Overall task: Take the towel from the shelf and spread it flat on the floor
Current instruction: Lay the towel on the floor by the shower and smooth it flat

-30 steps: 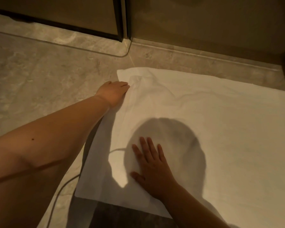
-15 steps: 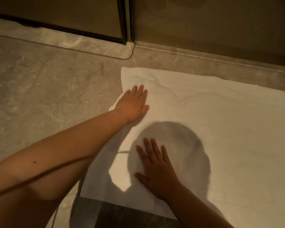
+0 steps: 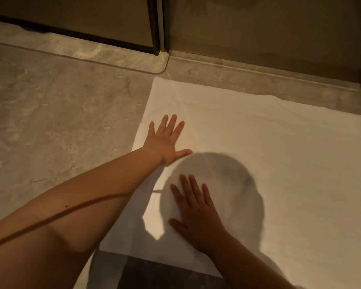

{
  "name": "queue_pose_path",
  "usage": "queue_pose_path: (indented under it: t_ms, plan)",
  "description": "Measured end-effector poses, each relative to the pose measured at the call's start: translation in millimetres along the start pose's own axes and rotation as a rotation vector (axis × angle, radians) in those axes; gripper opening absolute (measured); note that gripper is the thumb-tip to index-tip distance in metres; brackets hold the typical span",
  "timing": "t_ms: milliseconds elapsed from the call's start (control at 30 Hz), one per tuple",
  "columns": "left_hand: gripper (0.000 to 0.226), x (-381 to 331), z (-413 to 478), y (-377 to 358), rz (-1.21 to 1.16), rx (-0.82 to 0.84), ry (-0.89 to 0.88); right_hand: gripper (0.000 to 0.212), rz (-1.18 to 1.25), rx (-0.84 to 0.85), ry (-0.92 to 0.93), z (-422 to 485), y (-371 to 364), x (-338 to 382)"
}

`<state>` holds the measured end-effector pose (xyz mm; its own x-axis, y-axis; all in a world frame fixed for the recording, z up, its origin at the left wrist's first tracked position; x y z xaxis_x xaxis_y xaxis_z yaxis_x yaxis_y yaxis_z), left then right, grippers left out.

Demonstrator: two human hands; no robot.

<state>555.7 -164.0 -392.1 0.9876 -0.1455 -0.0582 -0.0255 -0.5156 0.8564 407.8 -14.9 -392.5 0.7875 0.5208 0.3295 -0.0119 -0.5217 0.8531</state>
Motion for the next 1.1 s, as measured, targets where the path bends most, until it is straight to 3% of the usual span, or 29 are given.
queue_pose_path:
  t_ms: [267,433,533,600,767,967,1100]
  plan:
    - [0.088,4,2,-1,0.001,-0.021,0.0,0.08,-0.019,0.012,0.015,1,0,1]
    - [0.076,10,-22,-7,-0.154,-0.23,-0.062,0.076,0.044,-0.064,-0.005,-3,8,-6]
    - [0.071,-5,-43,-17,-0.041,-0.348,-0.199,0.074,0.072,-0.194,-0.163,-12,19,-31]
    - [0.07,-16,-54,-30,0.02,-0.34,-0.262,0.075,0.06,-0.191,-0.225,-15,20,-46]
    - [0.074,-11,-52,-43,0.014,-0.272,-0.196,0.075,-0.027,-0.13,-0.237,-12,15,-67]
    - [0.076,-8,-51,-46,-0.006,-0.265,-0.168,0.072,0.018,-0.224,-0.489,-45,26,-125]
    - [0.078,-14,-50,-38,0.012,-0.28,-0.158,0.075,0.044,-0.238,-0.502,-50,33,-141]
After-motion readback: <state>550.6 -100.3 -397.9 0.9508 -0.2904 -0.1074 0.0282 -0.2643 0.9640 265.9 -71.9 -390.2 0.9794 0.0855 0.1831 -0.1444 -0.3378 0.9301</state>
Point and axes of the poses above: each hand's wrist, its own z-axis towards the middle knuckle, its own y-axis out of the back of the hand, x = y × z, the point moved 4 cm from there along z, towards the middle knuckle, and after that the axes turned 6 degrees about x, right-handed, at the moved point
